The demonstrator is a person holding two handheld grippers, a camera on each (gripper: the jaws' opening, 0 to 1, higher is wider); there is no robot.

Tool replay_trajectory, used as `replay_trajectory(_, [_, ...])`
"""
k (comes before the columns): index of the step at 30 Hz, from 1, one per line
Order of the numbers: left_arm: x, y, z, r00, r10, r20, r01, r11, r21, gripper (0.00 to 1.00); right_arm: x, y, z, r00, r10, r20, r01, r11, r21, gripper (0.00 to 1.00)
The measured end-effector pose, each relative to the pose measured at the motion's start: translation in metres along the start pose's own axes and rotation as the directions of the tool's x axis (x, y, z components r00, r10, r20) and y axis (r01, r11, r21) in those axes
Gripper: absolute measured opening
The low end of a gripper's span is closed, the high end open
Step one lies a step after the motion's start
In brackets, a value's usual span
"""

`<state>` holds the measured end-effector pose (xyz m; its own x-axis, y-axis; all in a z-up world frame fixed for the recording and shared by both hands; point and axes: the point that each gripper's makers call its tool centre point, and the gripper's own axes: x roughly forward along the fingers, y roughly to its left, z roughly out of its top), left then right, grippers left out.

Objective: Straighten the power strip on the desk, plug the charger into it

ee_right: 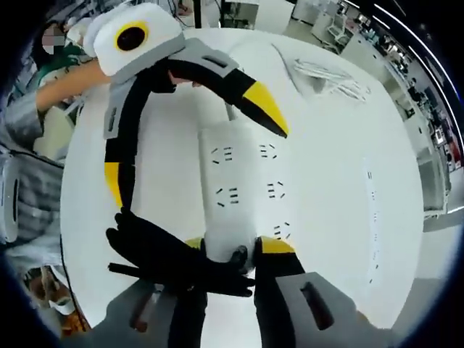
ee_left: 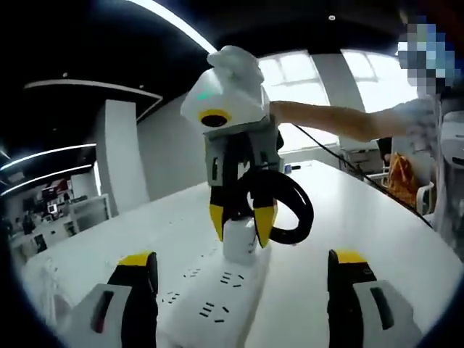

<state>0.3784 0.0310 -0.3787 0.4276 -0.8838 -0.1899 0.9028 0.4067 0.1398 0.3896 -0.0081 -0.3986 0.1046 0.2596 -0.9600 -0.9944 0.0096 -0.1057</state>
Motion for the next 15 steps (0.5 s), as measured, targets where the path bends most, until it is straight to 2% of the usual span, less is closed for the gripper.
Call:
replay_trajectory(4, [-0.003,0.001,0.0,1.0,0.014,0.011,-0.014,1.0,-0.023,0.99,0.001,0.001,-0.001,0.999,-0.017,-0.035,0.016,1.0,-0.02,0.21])
replay_trajectory(9, [-0.007,-0.002,0.001,1.0,0.025,0.003,-0.025,0.999,-0.027,0.99,-0.001,0.0,-0.001,0.999,-0.034,0.021,0.034,0.999,-0.011,0.23])
replay_trajectory(12, [-0.009,-0.003,0.003,0.999,0.031,-0.012,-0.031,0.999,-0.008,0.99,-0.001,0.0,0.001,0.996,-0.061,0.062,0.064,0.997,-0.053,0.24])
replay_trajectory(15, [-0.013,-0.005,0.007,0.999,0.035,-0.008,-0.035,0.999,0.005,0.99,-0.002,0.0,0.003,0.988,-0.074,0.132,0.085,0.993,-0.08,0.24])
